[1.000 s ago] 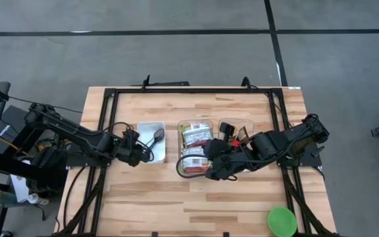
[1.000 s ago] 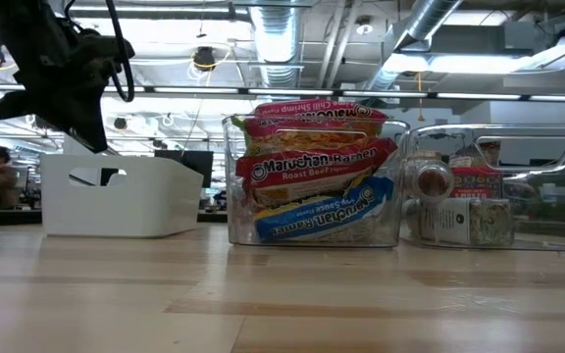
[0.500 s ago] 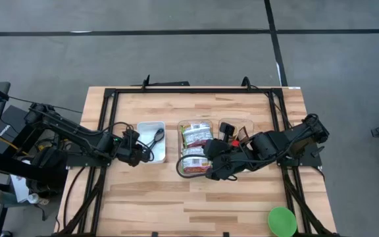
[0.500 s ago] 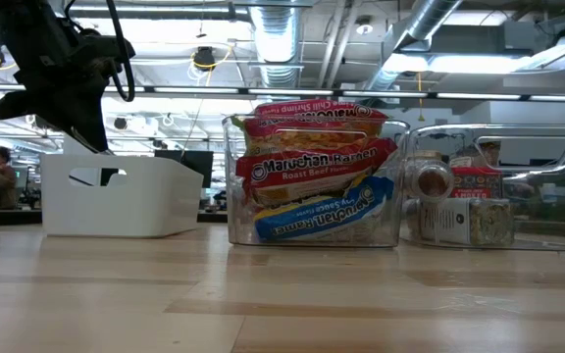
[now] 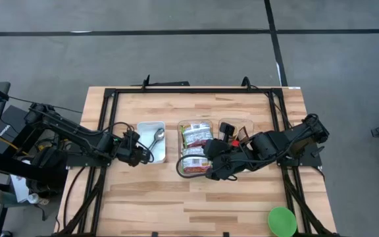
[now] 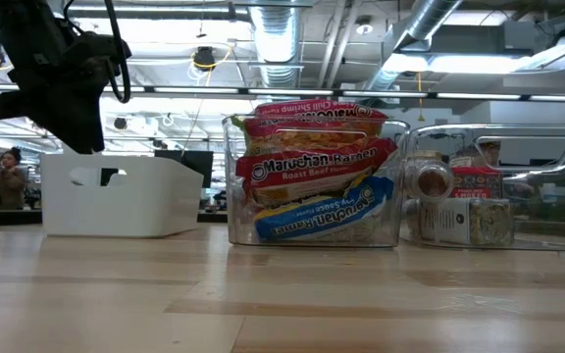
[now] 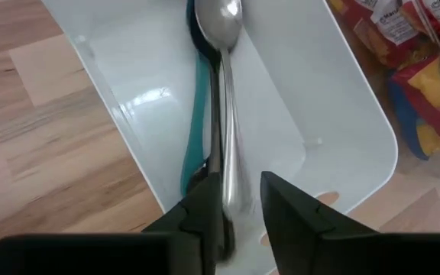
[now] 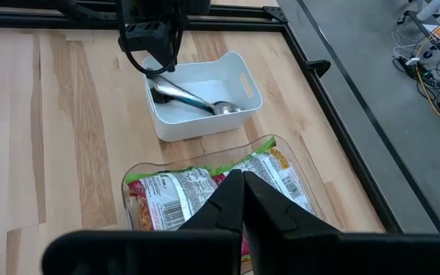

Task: Pick & Place Food Item
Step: Put the silver spoon into the white bin, then return to Home Position

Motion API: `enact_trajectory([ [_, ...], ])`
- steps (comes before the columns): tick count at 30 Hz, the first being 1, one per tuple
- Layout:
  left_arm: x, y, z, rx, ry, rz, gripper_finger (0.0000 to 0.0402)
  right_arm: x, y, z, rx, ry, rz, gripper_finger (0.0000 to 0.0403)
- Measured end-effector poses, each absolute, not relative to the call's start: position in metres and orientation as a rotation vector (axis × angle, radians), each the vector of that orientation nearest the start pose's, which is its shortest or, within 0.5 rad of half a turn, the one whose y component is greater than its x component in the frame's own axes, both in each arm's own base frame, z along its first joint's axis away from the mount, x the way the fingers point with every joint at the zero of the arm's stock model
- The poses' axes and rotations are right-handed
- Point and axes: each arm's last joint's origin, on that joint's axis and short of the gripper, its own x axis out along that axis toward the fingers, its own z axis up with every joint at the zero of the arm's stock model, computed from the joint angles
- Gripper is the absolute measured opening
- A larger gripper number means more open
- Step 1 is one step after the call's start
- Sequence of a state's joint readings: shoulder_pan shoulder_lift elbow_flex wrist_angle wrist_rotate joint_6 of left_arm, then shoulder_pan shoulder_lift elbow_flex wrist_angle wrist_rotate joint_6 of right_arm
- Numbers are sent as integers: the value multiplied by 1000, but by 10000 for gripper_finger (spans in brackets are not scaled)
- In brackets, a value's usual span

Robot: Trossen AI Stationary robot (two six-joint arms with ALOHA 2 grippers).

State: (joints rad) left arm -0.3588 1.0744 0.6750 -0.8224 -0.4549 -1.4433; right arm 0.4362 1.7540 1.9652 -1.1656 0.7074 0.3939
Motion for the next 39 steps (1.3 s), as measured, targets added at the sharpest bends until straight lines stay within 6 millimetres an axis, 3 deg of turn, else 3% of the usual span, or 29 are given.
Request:
enact_trajectory([
  [7, 168, -49, 207, -796, 805, 826, 109, 322, 130, 400, -148, 733, -399, 0],
  [13, 171, -50, 212, -756, 757, 771, 104, 323, 129, 400, -148, 733, -399, 0],
  [18, 181, -51, 229, -687, 580, 634, 83, 322, 129, 399, -149, 734, -399, 0],
  [28, 194, -56, 283, -543, 195, 292, 16, 323, 127, 400, -146, 734, -405, 0],
  [33, 196, -60, 295, -442, 141, 132, 4, 325, 126, 398, -140, 729, -408, 0],
  [39, 195, -62, 295, -432, 153, 90, 4, 332, 127, 394, -126, 757, -350, 0],
])
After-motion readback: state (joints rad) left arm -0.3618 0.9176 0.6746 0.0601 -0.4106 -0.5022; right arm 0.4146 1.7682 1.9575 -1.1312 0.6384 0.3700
